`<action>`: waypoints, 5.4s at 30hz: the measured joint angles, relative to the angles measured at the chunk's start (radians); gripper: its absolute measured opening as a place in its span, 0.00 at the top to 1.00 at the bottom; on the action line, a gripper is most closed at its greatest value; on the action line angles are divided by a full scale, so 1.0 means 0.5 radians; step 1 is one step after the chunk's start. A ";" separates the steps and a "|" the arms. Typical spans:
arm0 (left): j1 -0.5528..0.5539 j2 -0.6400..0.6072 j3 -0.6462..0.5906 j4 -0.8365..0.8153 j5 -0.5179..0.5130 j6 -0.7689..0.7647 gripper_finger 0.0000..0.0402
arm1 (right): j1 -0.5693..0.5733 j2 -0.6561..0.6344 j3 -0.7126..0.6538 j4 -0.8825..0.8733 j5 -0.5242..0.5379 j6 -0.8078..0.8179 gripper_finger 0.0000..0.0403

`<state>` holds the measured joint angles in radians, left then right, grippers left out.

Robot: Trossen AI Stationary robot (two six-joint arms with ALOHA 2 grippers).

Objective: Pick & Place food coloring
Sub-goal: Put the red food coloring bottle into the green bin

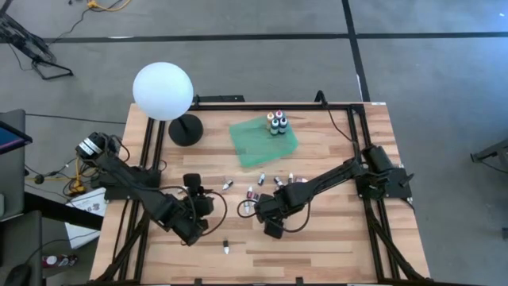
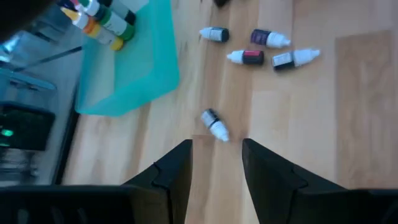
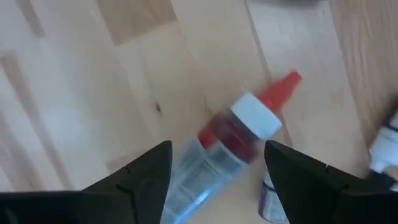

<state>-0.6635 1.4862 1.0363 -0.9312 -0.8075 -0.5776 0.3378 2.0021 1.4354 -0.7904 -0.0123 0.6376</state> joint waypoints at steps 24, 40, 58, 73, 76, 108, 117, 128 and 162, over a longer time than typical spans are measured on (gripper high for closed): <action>-0.026 -0.032 0.000 -0.005 -0.024 -0.022 0.67 | 0.017 -0.001 -0.001 -0.211 -0.025 -0.213 0.38; -0.026 -0.031 0.000 -0.005 -0.023 -0.022 0.67 | 0.081 -0.001 -0.001 -0.287 0.061 -0.612 0.38; -0.027 -0.029 0.000 -0.006 -0.024 -0.026 0.67 | -0.036 0.132 0.001 -0.094 -0.127 -0.654 0.38; -0.026 -0.028 0.000 0.001 -0.074 -0.025 0.67 | -0.017 0.118 0.053 -0.271 -0.190 -0.827 0.49; -0.027 -0.028 0.000 0.003 -0.077 -0.025 0.67 | -0.041 0.118 0.071 -0.239 -0.190 -0.805 0.51; -0.027 -0.028 0.000 0.004 -0.076 -0.026 0.67 | -0.105 0.128 0.070 -0.086 -0.192 -0.925 0.61; -0.027 -0.028 0.000 0.005 -0.075 -0.027 0.67 | -0.105 0.128 0.070 -0.164 -0.192 -0.914 0.71; -0.027 -0.029 0.000 0.012 -0.075 -0.028 0.67 | -0.105 0.129 0.068 -0.266 -0.190 -0.853 0.63; -0.027 -0.029 0.000 0.011 -0.076 -0.029 0.67 | -0.105 0.129 0.069 -0.279 -0.186 -0.873 0.73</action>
<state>-0.6769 1.4719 1.0363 -0.9256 -0.8455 -0.5919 0.2852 2.0666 1.4696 -0.9297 -0.1055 0.2008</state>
